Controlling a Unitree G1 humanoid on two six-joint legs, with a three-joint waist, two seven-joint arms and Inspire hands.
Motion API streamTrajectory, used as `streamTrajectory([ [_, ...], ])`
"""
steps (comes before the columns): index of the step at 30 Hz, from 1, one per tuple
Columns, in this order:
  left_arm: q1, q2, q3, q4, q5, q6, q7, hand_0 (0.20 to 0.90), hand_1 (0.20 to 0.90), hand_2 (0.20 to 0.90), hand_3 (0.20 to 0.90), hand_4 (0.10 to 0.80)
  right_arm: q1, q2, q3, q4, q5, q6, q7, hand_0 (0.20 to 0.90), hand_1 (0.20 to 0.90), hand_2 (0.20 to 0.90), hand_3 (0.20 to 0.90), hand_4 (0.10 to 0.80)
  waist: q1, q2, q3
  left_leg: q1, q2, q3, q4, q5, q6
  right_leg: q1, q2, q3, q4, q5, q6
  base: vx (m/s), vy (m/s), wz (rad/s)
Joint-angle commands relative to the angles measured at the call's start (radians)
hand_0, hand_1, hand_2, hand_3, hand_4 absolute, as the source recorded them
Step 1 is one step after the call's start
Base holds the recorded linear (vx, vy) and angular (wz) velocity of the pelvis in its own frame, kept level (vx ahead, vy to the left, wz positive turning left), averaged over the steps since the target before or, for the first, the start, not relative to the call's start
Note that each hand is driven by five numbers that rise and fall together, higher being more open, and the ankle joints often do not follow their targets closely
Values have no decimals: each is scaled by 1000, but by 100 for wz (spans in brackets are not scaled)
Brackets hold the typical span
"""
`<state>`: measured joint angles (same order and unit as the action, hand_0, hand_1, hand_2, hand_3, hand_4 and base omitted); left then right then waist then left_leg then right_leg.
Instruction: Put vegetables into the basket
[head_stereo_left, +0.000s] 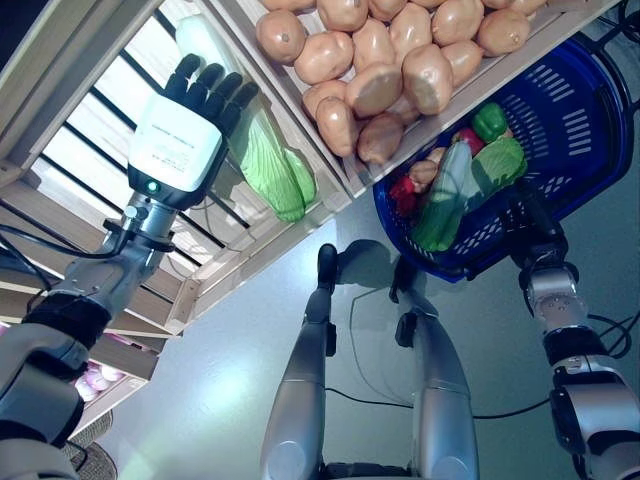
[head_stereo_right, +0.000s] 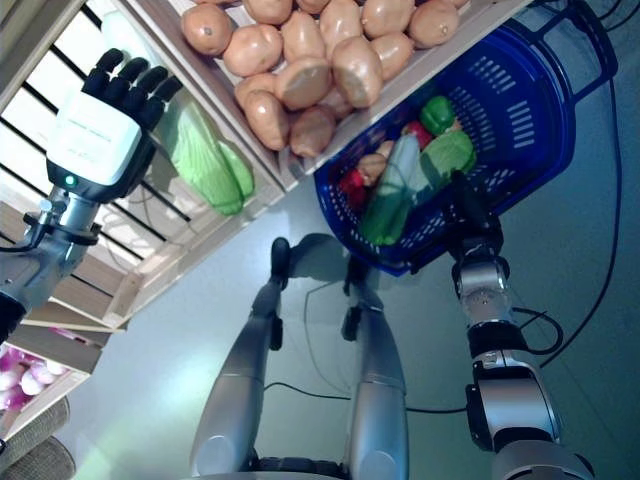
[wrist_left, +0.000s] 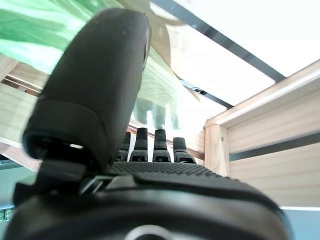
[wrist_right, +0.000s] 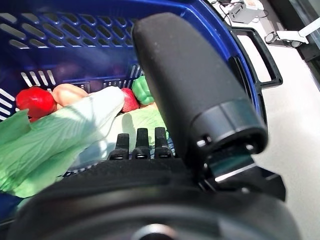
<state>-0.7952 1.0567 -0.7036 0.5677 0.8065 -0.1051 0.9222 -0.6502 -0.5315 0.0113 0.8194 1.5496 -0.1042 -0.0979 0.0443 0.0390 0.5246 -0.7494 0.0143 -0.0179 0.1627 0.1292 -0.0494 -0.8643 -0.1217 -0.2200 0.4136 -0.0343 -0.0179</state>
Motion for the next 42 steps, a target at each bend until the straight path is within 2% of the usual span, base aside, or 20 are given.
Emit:
streamTrajectory([
  [1, -46, 13, 36, -34, -43, -17, 6, 900, 900, 900, 900, 800, 46, -132, -7, -39, 54, -66, 55, 900, 900, 900, 900, 800, -23, 48, -5, -46, -11, 39, 96, -22, -26, 75, -17, 33, -88, 90, 82, 0, 0, 0],
  [9, -68, 27, -21, -16, -83, -59, -69, 900, 900, 900, 900, 800, 25, -149, -6, -9, 61, -63, 76, 900, 900, 900, 900, 800, -25, 50, -5, -49, -8, 44, 103, -26, -25, 72, -16, 32, -85, 90, 83, 1, -2, -3],
  [13, -97, 34, -72, -3, -32, -87, -82, 900, 900, 900, 900, 800, 10, -157, 2, 8, 63, -56, 83, 900, 900, 900, 900, 800, -29, 51, -5, -51, -6, 46, 106, -28, -25, 69, -16, 33, -82, 90, 83, 0, 0, 0],
  [27, -289, 55, -305, -15, 155, -179, -131, 900, 900, 900, 900, 800, -56, -177, 44, 58, 73, -36, 84, 900, 900, 900, 900, 800, -46, 51, -5, -48, 7, 62, 102, -30, -28, 73, -14, 34, -92, 97, 88, 0, 0, 0],
  [36, -337, 34, -369, 25, 197, -247, -159, 900, 900, 900, 900, 800, -82, -174, 58, 77, 64, -33, 79, 900, 900, 900, 900, 800, -53, 44, -5, -48, 12, 69, 101, -30, -30, 75, -14, 35, -99, 104, 91, 0, 0, 0],
  [40, -334, 26, -386, 28, 174, -239, -203, 900, 900, 900, 900, 800, -88, -174, 62, 81, 61, -29, 83, 900, 900, 900, 900, 800, -53, 44, -5, -45, 14, 71, 92, -28, -30, 77, -14, 33, -107, 107, 92, 0, 0, 0],
  [41, -333, 27, -387, 29, 161, -227, -215, 761, 761, 761, 761, 707, -92, -175, 65, 80, 63, -28, 79, 900, 900, 900, 900, 800, -53, 43, -5, -48, 14, 71, 89, -22, -29, 76, -13, 32, -111, 114, 91, 0, 0, 0],
  [42, -331, 25, -388, 31, 157, -223, -220, 446, 446, 446, 446, 497, -91, -175, 66, 81, 63, -28, 79, 900, 900, 900, 900, 800, -53, 42, -5, -42, 15, 71, 90, -29, -29, 80, -13, 33, -108, 107, 92, 0, 0, 0],
])
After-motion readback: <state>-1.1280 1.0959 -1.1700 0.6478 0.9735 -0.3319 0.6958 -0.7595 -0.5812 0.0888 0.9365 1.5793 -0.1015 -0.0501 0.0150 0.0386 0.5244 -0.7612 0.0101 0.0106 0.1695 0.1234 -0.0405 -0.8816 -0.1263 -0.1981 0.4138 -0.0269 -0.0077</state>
